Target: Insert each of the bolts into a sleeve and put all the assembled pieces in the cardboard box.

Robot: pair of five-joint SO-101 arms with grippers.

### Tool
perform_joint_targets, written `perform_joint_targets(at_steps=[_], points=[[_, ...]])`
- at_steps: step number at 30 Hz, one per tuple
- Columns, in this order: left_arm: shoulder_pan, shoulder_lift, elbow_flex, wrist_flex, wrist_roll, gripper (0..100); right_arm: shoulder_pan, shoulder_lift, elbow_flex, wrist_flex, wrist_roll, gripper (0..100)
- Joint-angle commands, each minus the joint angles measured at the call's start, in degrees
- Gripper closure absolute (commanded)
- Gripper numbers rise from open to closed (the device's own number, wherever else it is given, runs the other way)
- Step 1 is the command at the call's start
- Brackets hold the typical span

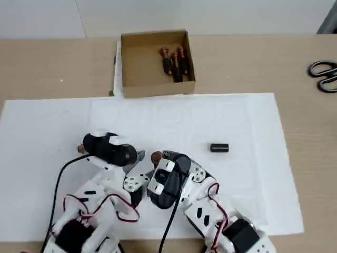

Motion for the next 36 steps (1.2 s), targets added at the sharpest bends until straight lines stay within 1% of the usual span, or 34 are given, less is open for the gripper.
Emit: perform_joint_targets(at_steps=[1,8,12,14,17,18,19,23,27,31,36], points=[[-0.2,0.5,-4.0,0.2,-0.5,77,-0.3,-0.6,-3.1,-2.6,0.4,99.5],[-0.6,0.5,-9.6,1.5,-0.3,77,-0.1,-0.6,-2.5,-2.4,0.4,99.5],[-3.4,0.5,-13.1,1.0,0.6,78,0.0,-0.6,-1.4,-2.5,0.4,99.5],[-5.6,0.4,-13.8,1.0,0.7,83,0.0,-0.6,-1.2,-2.5,0.4,99.5],[-9.9,0.3,-13.8,0.0,0.8,97,1.6,-0.6,-1.0,-2.4,0.4,99.5],[-11.2,0.3,-13.8,-0.3,0.8,100,2.7,-0.6,-1.0,-2.2,0.4,99.5],[-12.4,0.4,-13.8,-0.4,0.6,99,3.9,-0.7,-1.0,-2.2,0.3,99.5],[-17.5,0.4,-13.8,-0.4,0.6,99,7.7,-0.7,-1.0,-2.2,0.2,99.5],[-24.0,0.4,-13.7,-0.2,-0.5,99,8.6,-0.6,-1.2,1.0,-0.3,99.5],[-28.1,0.4,-13.7,-0.2,-1.4,99,10.0,-0.2,-1.3,2.4,-8.6,99.5],[-32.8,0.4,-13.7,0.7,-1.5,99,17.5,0.2,-4.5,2.9,-13.1,99.5]])
